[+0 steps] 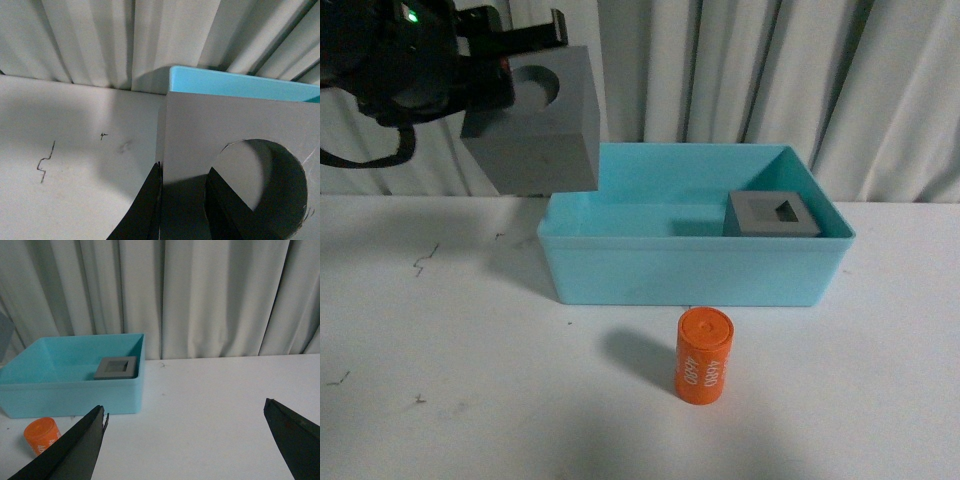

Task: Place gray and orange parts in blue box

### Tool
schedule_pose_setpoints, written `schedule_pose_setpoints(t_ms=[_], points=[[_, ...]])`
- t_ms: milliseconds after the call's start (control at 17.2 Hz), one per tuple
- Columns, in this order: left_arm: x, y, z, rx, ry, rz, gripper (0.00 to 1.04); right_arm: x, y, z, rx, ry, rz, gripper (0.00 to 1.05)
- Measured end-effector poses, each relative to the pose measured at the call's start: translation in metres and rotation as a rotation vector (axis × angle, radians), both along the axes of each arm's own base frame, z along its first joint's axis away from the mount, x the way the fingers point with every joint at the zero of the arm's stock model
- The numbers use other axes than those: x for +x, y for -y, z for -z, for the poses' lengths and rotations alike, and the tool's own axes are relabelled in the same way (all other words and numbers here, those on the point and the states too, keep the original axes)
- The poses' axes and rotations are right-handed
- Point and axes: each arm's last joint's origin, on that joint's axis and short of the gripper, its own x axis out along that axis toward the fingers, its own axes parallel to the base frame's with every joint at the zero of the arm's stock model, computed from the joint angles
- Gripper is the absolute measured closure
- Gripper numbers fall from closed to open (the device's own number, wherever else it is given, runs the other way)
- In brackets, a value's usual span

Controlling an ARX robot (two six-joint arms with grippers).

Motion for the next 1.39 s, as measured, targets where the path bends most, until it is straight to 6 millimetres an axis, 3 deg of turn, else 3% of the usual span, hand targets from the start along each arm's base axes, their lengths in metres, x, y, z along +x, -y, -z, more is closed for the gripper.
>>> schedule_pose_setpoints(t_ms=[290, 406, 812, 870, 928, 986, 1218, 1392], points=[[0.037, 0.017, 0.021, 0.042, -0.025, 0.017, 0.85, 0.0, 0.0, 0.0, 0.0, 0.0, 0.0, 0.06], [0.039, 0.02, 0.034, 0.055, -0.058, 0.023, 0.85, 0.0, 0.0, 0.0, 0.0, 0.0, 0.0, 0.06], [0.042, 0.027, 0.041, 0.052, -0.062, 0.029, 0.85, 0.0, 0.0, 0.0, 0.0, 0.0, 0.0, 0.06], [0.038, 0.03, 0.058, 0.05, -0.124, 0.035, 0.85, 0.0, 0.0, 0.0, 0.0, 0.0, 0.0, 0.06], [0.037, 0.033, 0.059, 0.044, -0.123, 0.037, 0.85, 0.0, 0.0, 0.0, 0.0, 0.0, 0.0, 0.06], [0.035, 0.031, 0.062, 0.044, -0.129, 0.033, 0.79, 0.0, 0.0, 0.0, 0.0, 0.0, 0.0, 0.06], [0.027, 0.022, 0.072, 0.03, -0.182, 0.015, 0.35, 0.0, 0.0, 0.0, 0.0, 0.0, 0.0, 0.06], [0.018, 0.016, 0.07, 0.011, -0.198, 0.002, 0.24, 0.0, 0.0, 0.0, 0.0, 0.0, 0.0, 0.06]])
